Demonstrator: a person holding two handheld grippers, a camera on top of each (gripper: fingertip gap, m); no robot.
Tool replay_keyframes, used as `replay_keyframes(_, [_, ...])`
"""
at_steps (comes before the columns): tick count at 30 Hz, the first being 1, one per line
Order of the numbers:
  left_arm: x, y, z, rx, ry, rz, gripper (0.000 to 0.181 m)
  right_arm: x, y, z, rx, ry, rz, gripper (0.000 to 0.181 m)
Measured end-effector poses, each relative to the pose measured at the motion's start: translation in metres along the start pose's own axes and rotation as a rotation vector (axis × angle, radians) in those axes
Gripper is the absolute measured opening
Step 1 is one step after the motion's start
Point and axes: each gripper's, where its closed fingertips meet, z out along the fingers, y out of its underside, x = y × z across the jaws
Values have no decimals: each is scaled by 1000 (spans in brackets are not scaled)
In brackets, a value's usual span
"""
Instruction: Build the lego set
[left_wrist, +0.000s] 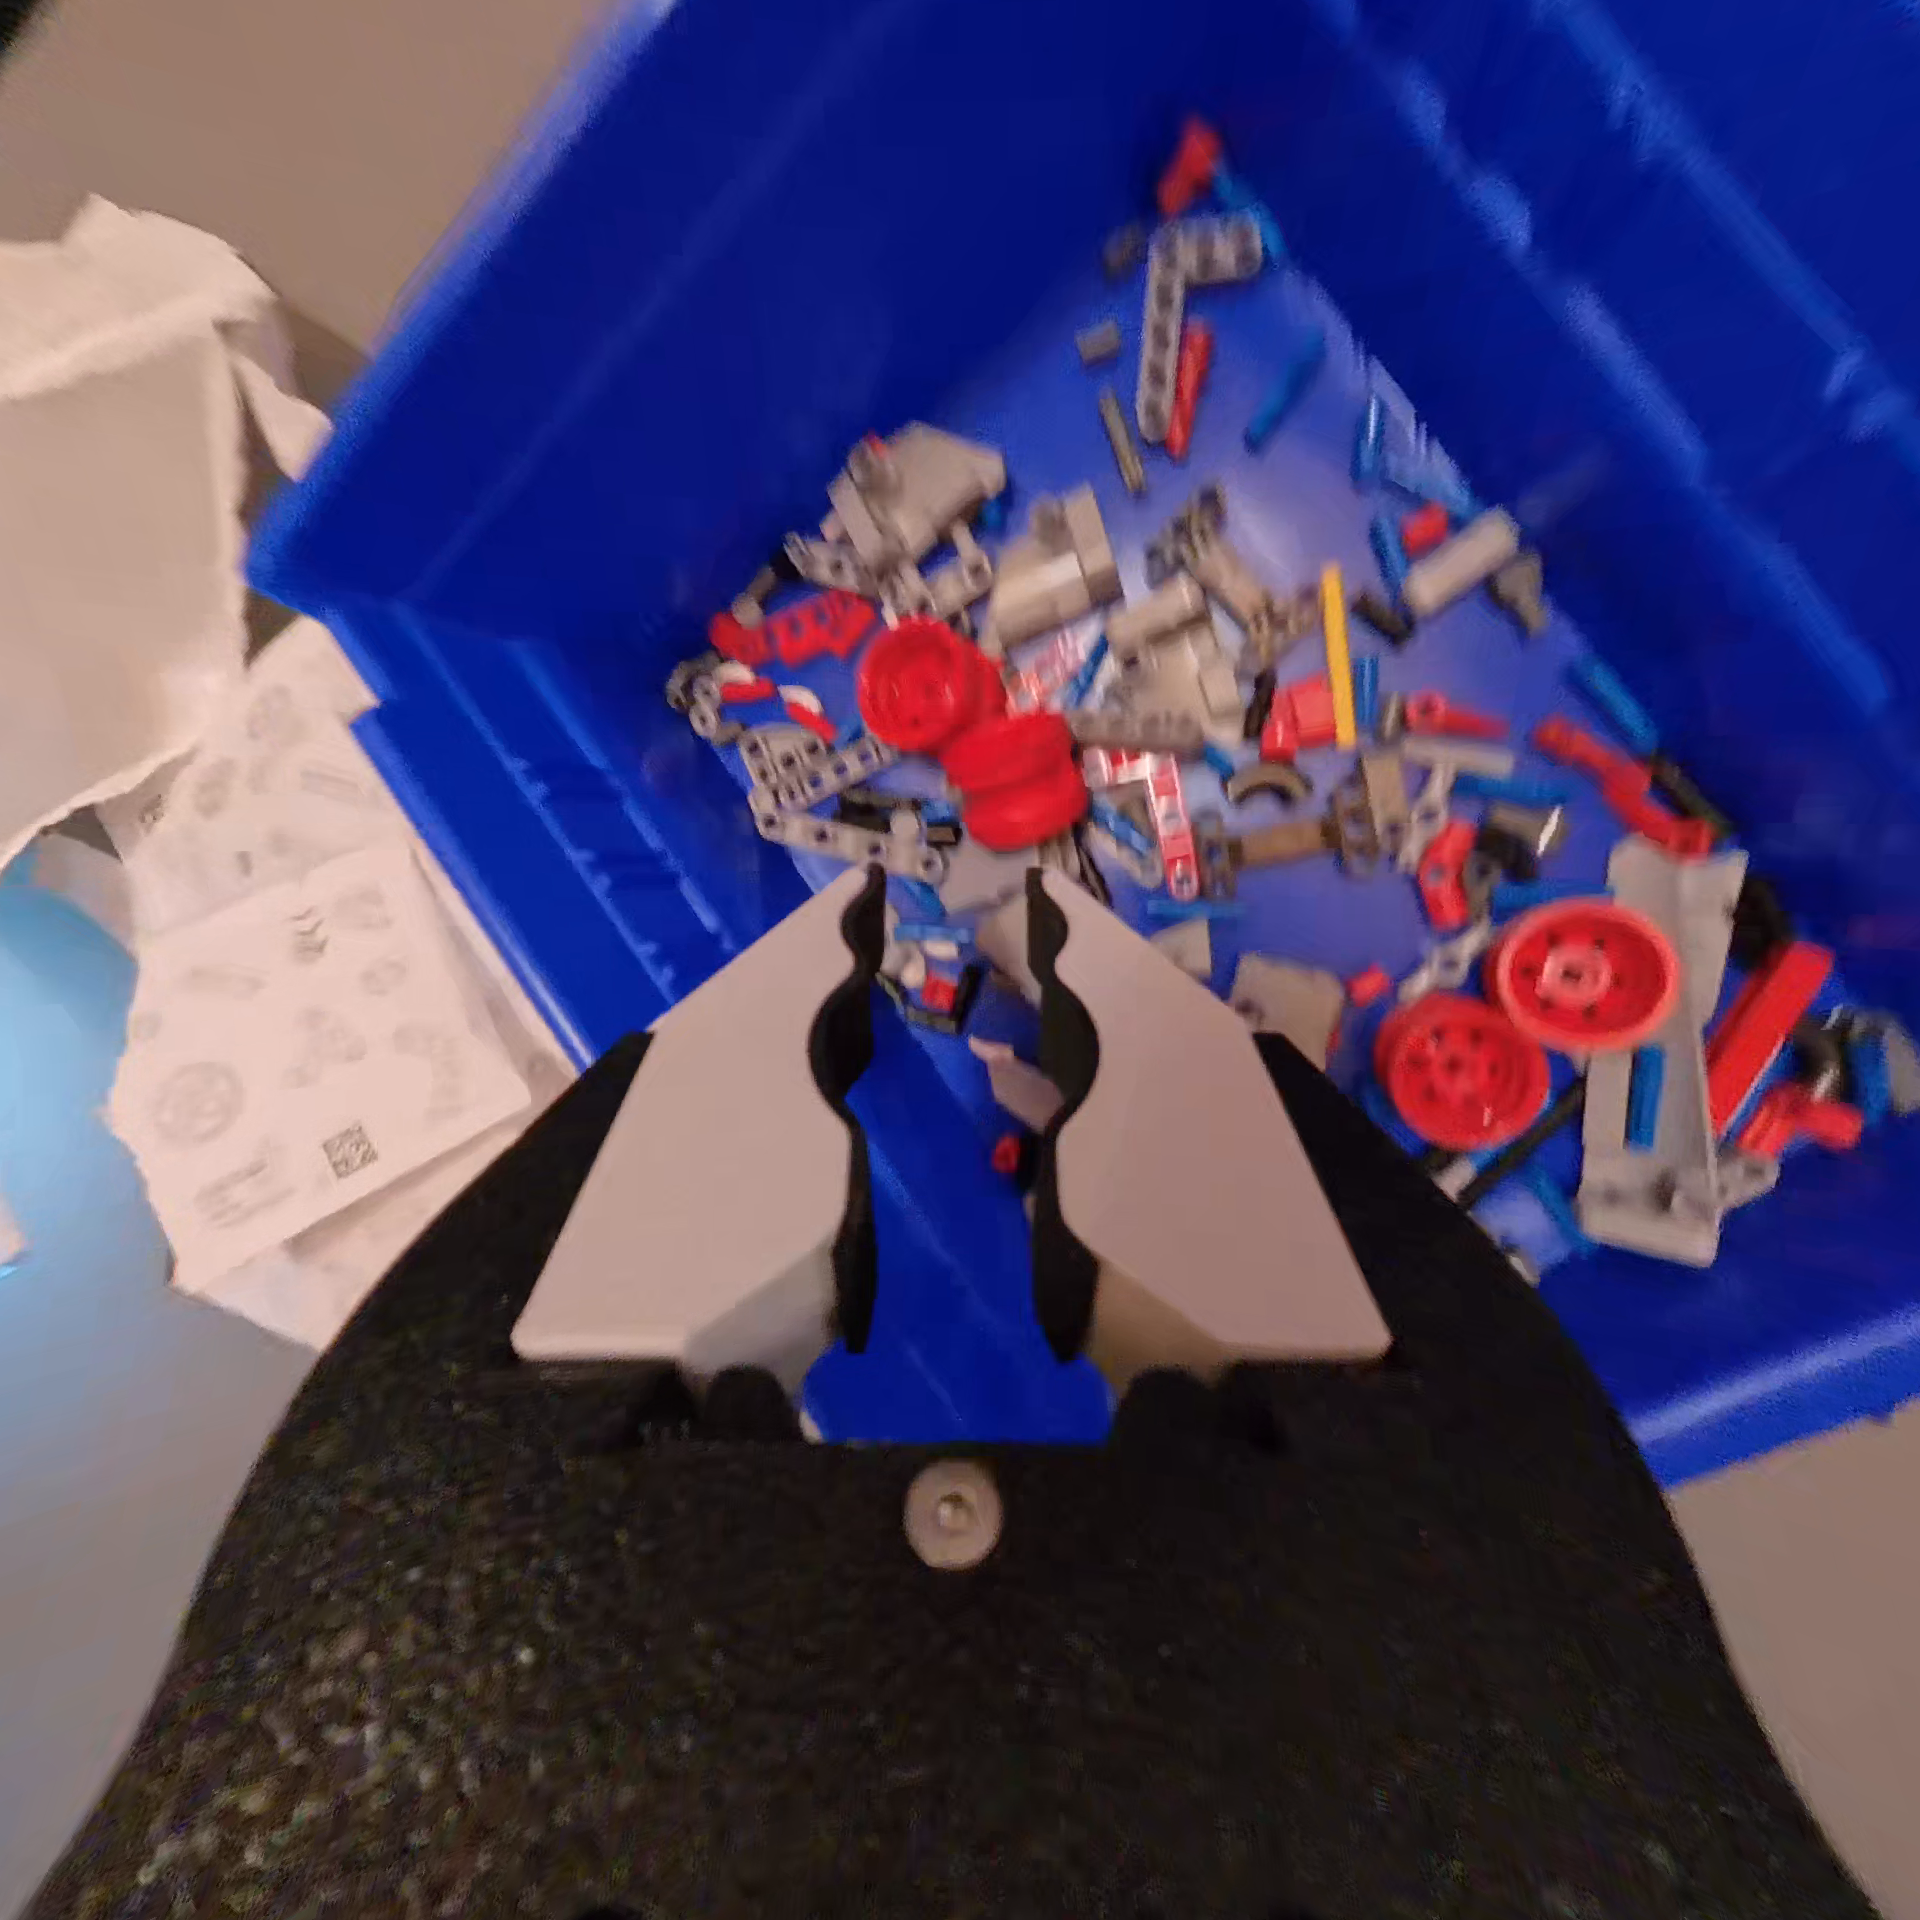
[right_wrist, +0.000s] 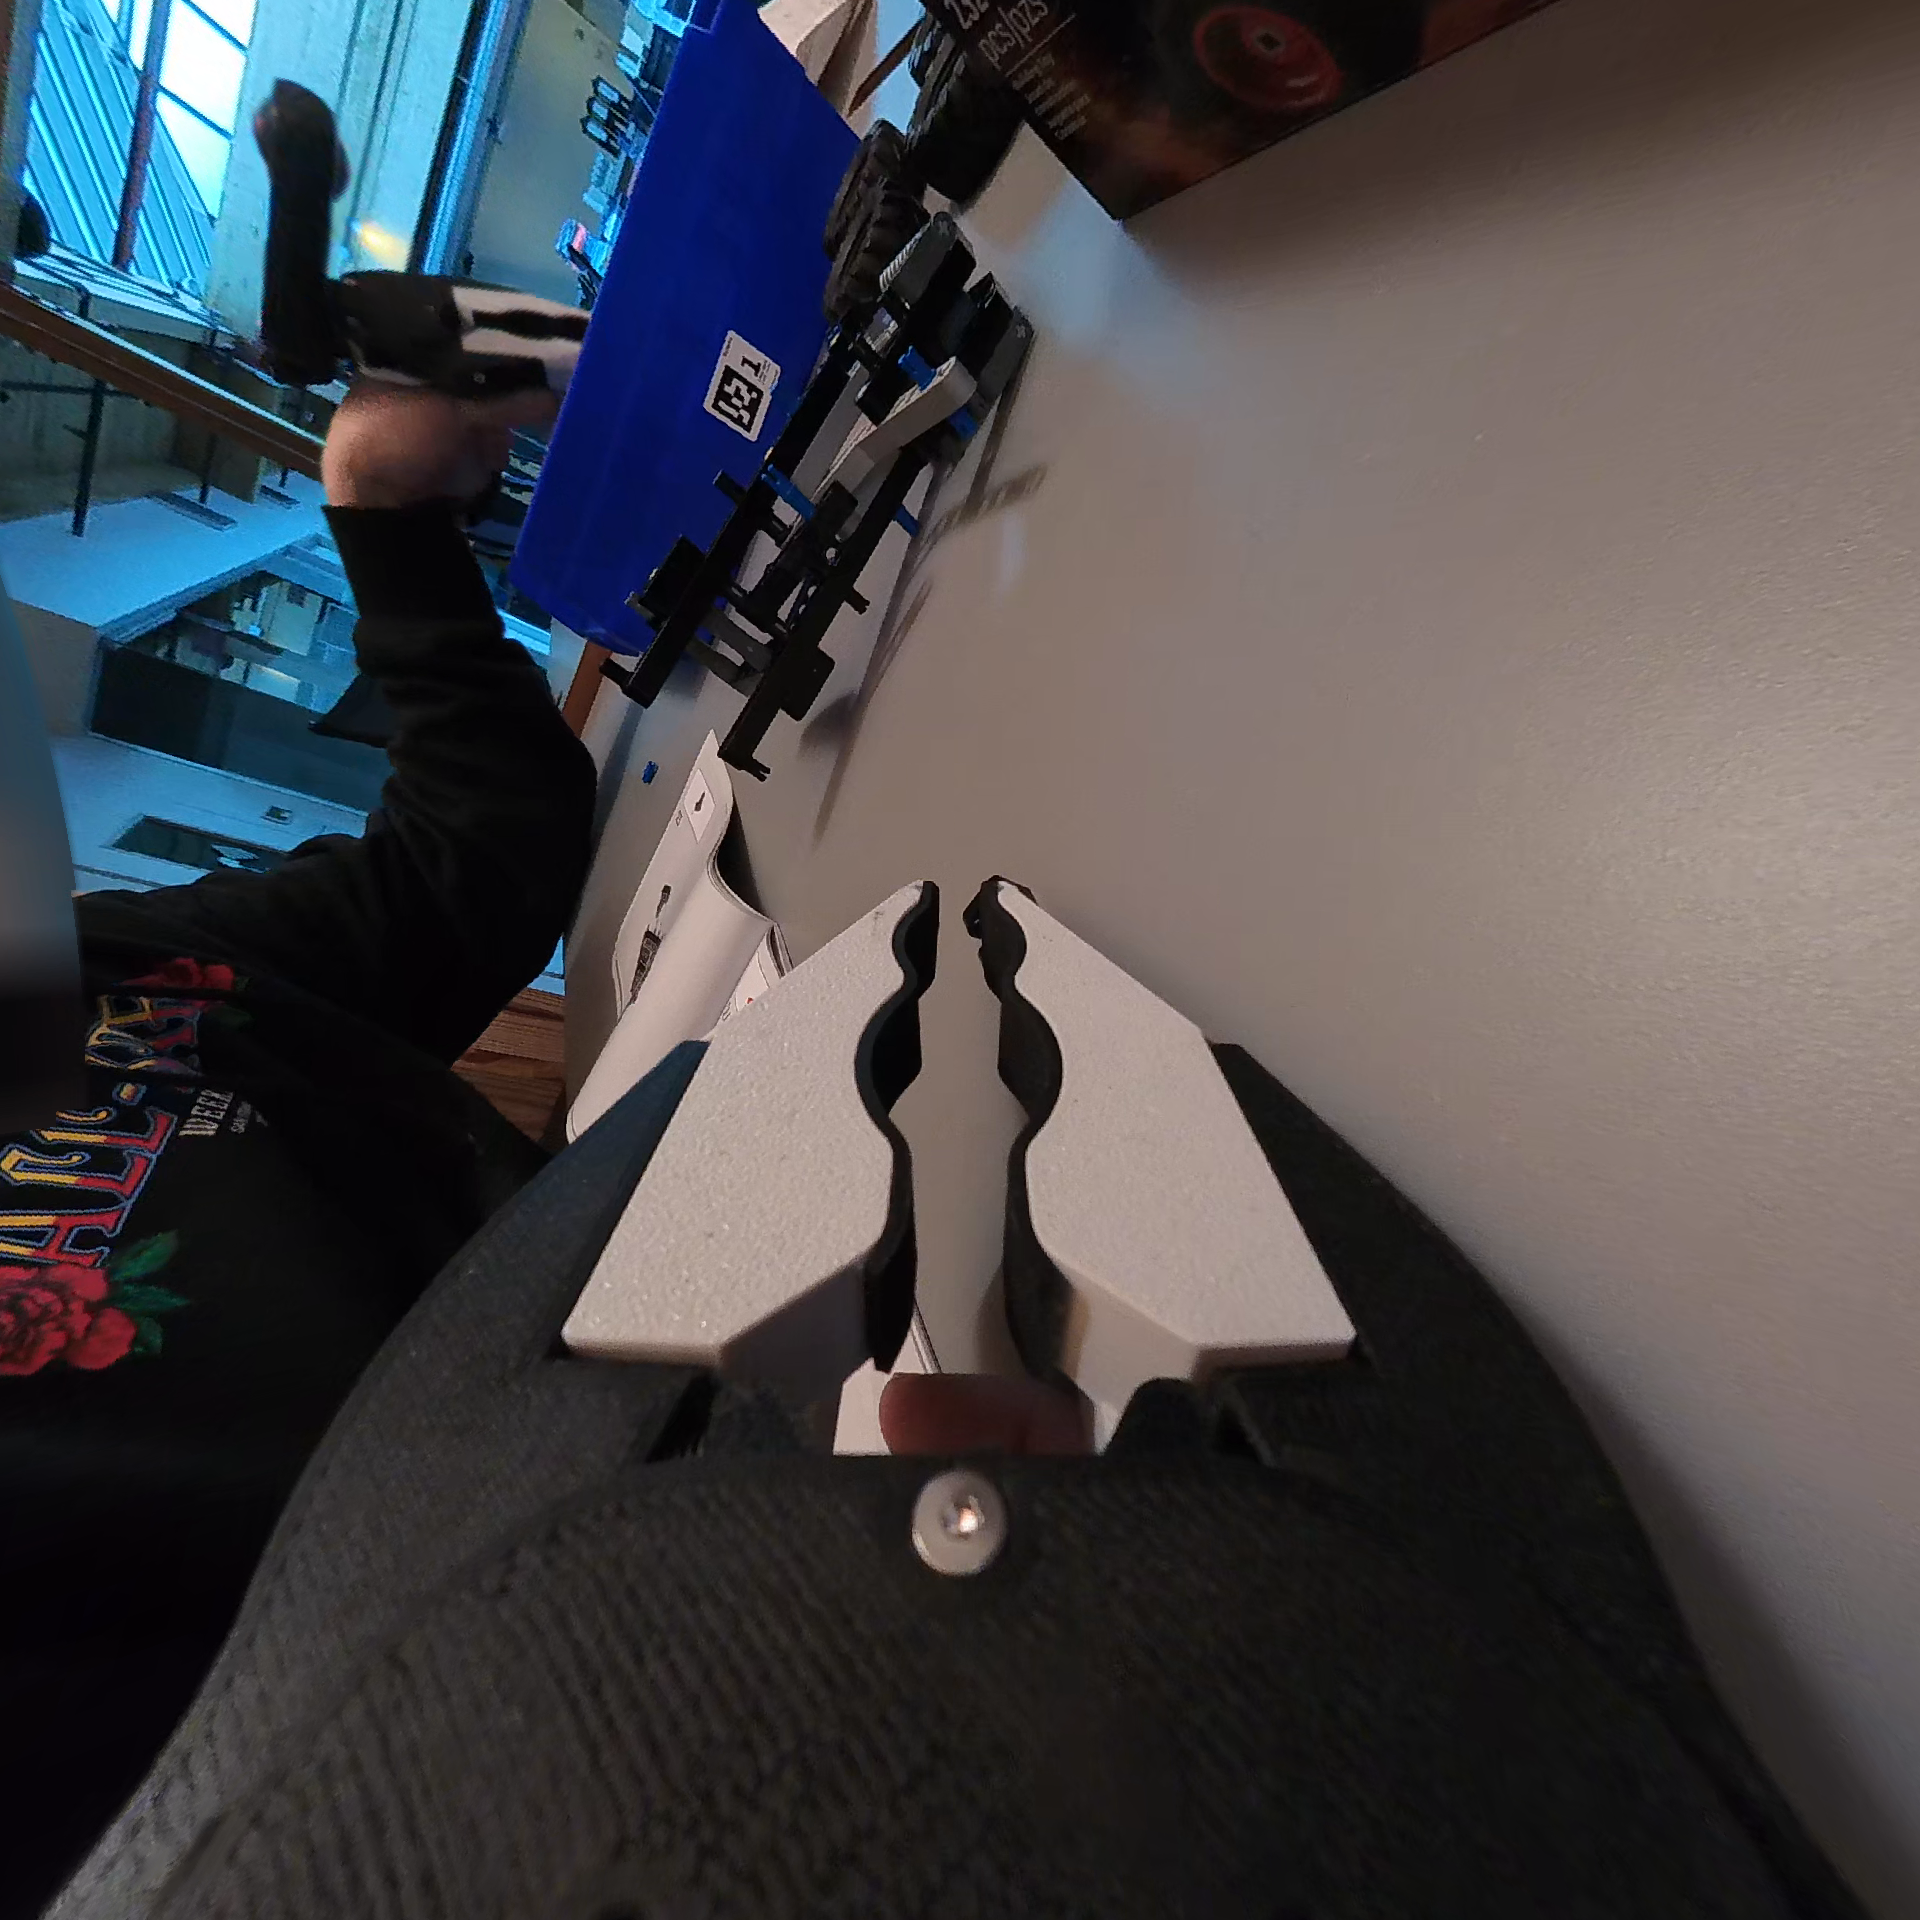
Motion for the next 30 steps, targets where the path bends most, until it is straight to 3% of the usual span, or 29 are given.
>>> replay_keyframes(1, [-3, -9, -1, 60, 5, -40, 28, 0, 0, 0, 0, 0, 0, 5])
replay_keyframes(4, [-3, -37, -4, 243, 67, -136, 51, 0, 0, 0, 0, 2, -1, 5])
replay_keyframes(8, [-6, -60, -6, 380, 116, -254, 53, 0, 0, 0, -1, 3, -1, 5])
replay_keyframes(10, [-1, -69, 1, 422, 112, -212, 49, 0, 0, 0, 0, 2, 1, 5])
replay_keyframes(14, [15, -53, 38, 266, 60, -35, 43, 0, 0, 0, 0, 3, 1, 4])
replay_keyframes(19, [13, -39, 58, 175, 54, -123, 41, 1, 0, 0, 1, 3, 2, 4])
replay_keyframes(24, [-10, -34, 52, 170, 22, -279, 45, 1, 0, 0, 1, 3, 2, 4])
replay_keyframes(27, [-22, -21, 40, 107, -65, -199, 31, 1, 0, 0, 0, 4, 2, 4])
replay_keyframes(30, [-8, -13, 43, 40, -23, -130, 20, 1, 0, 0, 0, 4, 3, 4])
